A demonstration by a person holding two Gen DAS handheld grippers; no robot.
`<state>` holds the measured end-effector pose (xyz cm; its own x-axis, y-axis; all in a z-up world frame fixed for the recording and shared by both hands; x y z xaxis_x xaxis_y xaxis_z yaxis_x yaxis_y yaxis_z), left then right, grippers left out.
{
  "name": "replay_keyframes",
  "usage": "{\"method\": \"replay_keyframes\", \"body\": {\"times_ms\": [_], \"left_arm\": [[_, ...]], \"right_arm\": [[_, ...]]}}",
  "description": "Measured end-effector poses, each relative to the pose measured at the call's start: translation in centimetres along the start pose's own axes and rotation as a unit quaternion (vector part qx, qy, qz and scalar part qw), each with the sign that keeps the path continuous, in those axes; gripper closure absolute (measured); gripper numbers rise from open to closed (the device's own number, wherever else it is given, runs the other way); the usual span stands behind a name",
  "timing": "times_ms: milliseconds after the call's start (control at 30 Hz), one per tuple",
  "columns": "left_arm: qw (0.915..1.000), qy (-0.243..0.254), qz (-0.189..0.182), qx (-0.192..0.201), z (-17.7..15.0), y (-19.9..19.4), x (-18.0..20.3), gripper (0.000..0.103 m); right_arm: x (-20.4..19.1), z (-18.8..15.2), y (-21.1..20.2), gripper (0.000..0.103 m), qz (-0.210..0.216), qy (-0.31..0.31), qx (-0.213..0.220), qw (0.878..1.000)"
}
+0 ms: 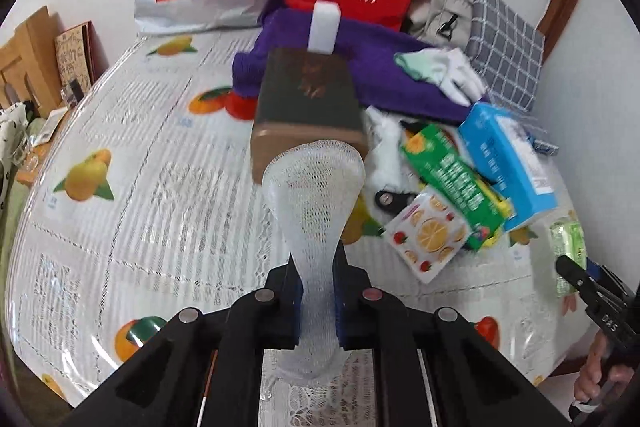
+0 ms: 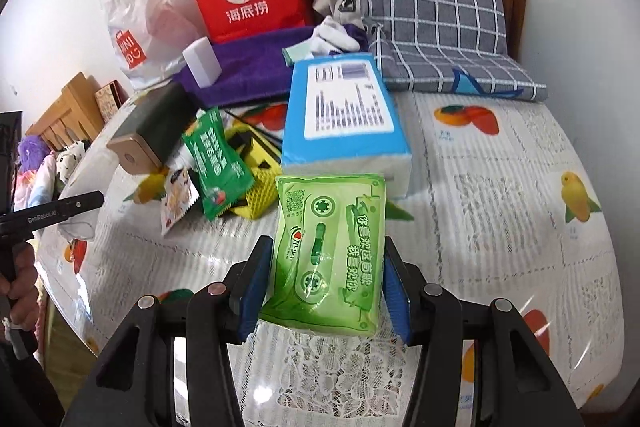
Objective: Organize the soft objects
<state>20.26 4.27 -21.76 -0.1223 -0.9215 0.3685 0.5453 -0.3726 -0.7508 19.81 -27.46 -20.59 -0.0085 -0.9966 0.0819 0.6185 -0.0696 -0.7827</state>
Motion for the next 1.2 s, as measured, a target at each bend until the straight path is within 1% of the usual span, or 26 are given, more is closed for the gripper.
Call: {"method": "replay_keyframes", "body": {"times_ms": [267, 733, 933, 1067, 1200], "left_arm": [[0.9998, 0.005, -0.002, 0.021, 1.8, -1.7, 0.7, 0.091], [0.999, 0.009, -0.01, 0.043, 4.4, -3.4, 1.7, 0.091], [0.9989, 0.006, -0.011, 0.045, 5.9, -3.2, 1.5, 0.091], [0.9988, 0.007, -0.011, 0.048, 7.5, -2.9, 1.5, 0.091], [0.9985, 0.006, -0.02, 0.05, 9.1, -2.2, 1.7, 0.091]], "right_arm": [[-0.4, 2.3, -1.2, 0.051, 0.009, 0.001, 0.015, 1.0], [-1.3, 6.3, -2.6, 0.051, 0.0, -0.008, 0.036, 0.999], [-1.3, 8.1, -2.5, 0.051, -0.006, -0.006, 0.039, 0.999], [-1.2, 9.5, -2.3, 0.051, 0.001, 0.001, 0.04, 0.999], [-1.4, 10.7, -1.7, 0.051, 0.006, 0.004, 0.037, 0.999]]}}
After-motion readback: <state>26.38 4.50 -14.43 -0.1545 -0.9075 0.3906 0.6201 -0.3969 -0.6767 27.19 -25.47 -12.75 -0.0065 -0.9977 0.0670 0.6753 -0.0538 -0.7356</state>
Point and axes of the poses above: each gripper's, at about its wrist camera, not at the fingertips, and y roughly the way its jaws point, x to its right, z to its top, the point moved 6 cm from there along y, roughly the way its jaws point, and after that the axes turned 14 degrees about -z, right-handed, at the moved point
